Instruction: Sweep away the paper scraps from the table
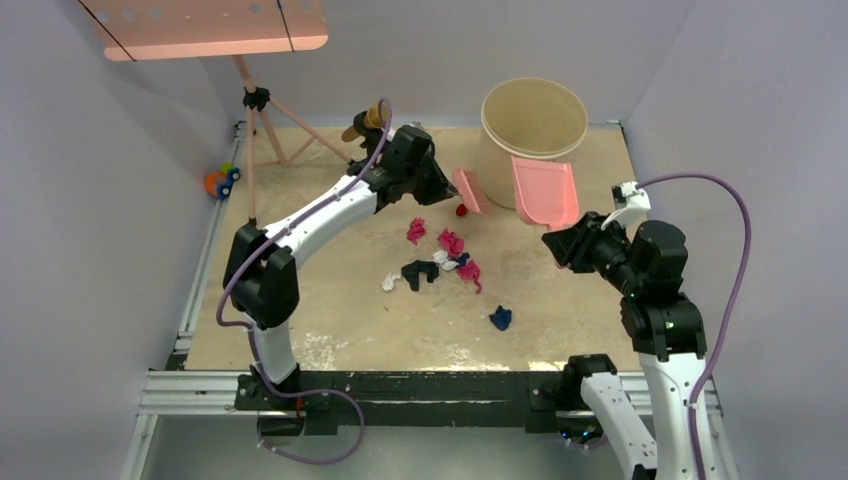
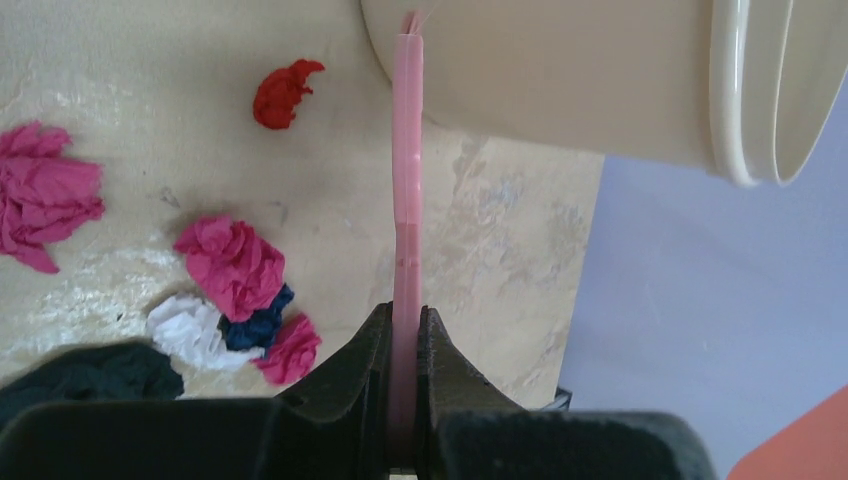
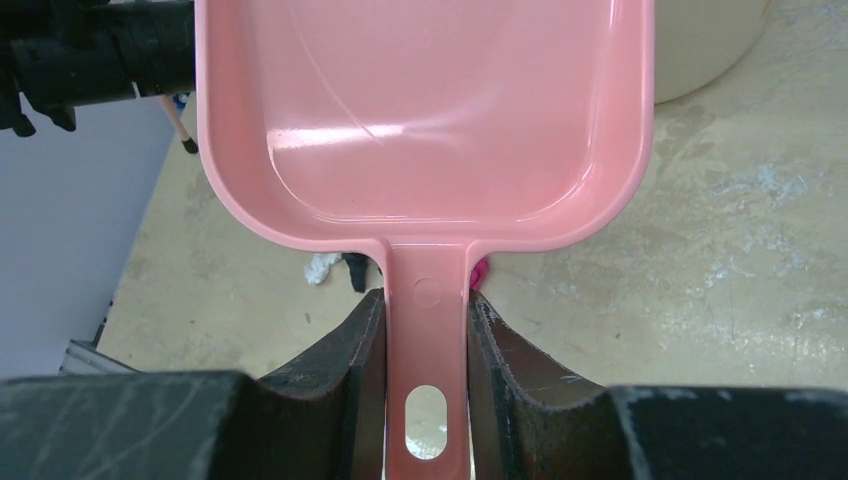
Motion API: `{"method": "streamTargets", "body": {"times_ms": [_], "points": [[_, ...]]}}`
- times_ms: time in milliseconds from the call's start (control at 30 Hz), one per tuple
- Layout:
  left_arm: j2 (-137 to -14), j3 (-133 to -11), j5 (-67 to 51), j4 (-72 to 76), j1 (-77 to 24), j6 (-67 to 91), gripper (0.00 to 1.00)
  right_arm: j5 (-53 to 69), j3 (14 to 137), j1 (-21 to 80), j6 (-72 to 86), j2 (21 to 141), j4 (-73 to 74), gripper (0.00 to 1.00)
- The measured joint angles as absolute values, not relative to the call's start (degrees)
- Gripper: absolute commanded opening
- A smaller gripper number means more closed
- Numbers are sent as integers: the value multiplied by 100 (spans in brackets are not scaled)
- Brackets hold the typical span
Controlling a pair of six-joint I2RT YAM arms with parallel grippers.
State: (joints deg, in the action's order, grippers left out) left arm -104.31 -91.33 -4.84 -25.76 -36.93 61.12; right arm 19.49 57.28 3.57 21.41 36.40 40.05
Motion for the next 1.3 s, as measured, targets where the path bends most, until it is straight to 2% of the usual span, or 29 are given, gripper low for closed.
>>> {"method": "streamTargets", "body": {"times_ms": [200,333,467,567,767,900,1133,1300], "points": [[-11229,-9793,-167,-2711,-3479,6845,0,1697,5651,357,2141,3555,4110,0],[-11786,-10274,60,-3494,-3336,7096,0,1579,5603,357,2141,3533,4244,0],[-11845,-10342,211,-4239,-3297,7131,0,1531,5553,357,2145,3441,4307,0],[-11493,-10114,360,-4532,-3301,7028,0,1485,5502,357,2161,3398,4320,0],[-9386,-8169,425,-4762,-3306,6462,0,1459,5428,357,2187,3330,4329,0],[-8390,-7419,-64,-4543,-3321,6051,0,1457,5384,357,2185,3323,4335,0],[-8162,-7135,-1063,-3859,-3542,5586,0,1466,5365,357,2182,3238,4344,0],[-8632,-7411,-1732,-3594,-3990,5269,0,1514,5297,357,2176,3157,4460,0]]}}
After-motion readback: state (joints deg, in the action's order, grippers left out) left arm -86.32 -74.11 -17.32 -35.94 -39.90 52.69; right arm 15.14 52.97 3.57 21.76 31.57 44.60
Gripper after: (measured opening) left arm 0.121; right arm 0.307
